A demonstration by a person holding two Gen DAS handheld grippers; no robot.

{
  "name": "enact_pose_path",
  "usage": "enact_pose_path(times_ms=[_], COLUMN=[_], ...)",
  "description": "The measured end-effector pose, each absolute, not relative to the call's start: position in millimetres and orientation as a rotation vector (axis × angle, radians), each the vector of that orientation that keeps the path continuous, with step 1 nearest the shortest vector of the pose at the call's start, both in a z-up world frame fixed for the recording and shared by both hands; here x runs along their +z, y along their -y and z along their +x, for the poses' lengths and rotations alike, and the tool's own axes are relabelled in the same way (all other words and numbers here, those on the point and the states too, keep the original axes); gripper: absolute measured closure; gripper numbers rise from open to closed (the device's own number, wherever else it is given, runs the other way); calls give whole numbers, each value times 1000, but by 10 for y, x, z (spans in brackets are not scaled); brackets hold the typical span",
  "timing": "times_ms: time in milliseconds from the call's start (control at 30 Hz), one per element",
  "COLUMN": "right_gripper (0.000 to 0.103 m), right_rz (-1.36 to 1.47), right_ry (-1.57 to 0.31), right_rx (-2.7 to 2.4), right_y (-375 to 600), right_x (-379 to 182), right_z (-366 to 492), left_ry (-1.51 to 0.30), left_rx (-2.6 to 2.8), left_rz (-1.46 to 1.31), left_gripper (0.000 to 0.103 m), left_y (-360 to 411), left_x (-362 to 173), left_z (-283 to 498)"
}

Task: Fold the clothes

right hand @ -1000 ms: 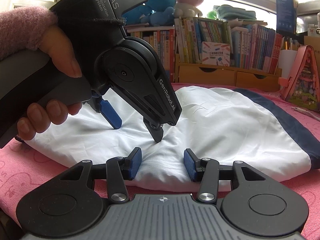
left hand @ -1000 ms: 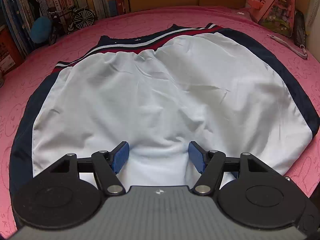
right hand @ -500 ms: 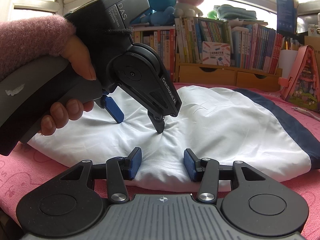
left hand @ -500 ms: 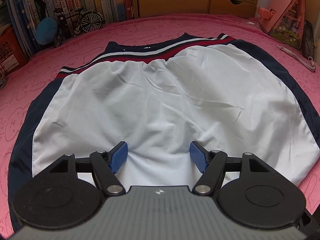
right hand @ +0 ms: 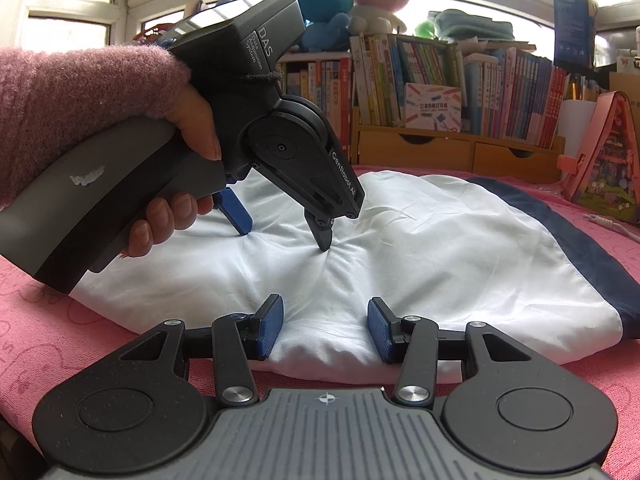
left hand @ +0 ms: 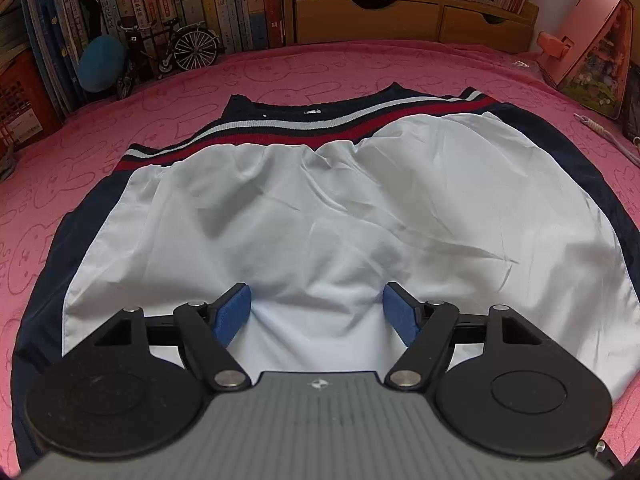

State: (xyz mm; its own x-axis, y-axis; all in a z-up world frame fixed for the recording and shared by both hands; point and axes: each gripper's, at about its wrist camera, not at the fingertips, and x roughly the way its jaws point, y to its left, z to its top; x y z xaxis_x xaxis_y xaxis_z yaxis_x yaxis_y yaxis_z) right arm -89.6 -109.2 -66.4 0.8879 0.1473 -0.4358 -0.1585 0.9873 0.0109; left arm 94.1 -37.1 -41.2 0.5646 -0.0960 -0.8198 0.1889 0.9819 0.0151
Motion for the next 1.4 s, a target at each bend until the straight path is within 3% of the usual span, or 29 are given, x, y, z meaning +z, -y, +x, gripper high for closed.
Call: enact_pose_path(times_ms=[533, 1133, 1233, 1400], right_gripper=[56, 56, 56, 56], right_rz=[-28, -35, -30, -28], right_ry=[-449, -449, -451, -451], right_rx=[154, 157, 161, 163], right_y=[1061, 1042, 1057, 1067], right_x=[-658, -651, -647, -649], right_z=[-901, -899, -892, -888], left_ry=[-938, -906, -909, -926], left_rx=[-101, -12, -13, -41], left_rz=[51, 41, 36, 28], left_gripper=[20, 19, 24, 43], left_y=[311, 348, 336, 270], left_x=[-453, -482, -450, -312], left_z=[1434, 1745, 1717, 1553])
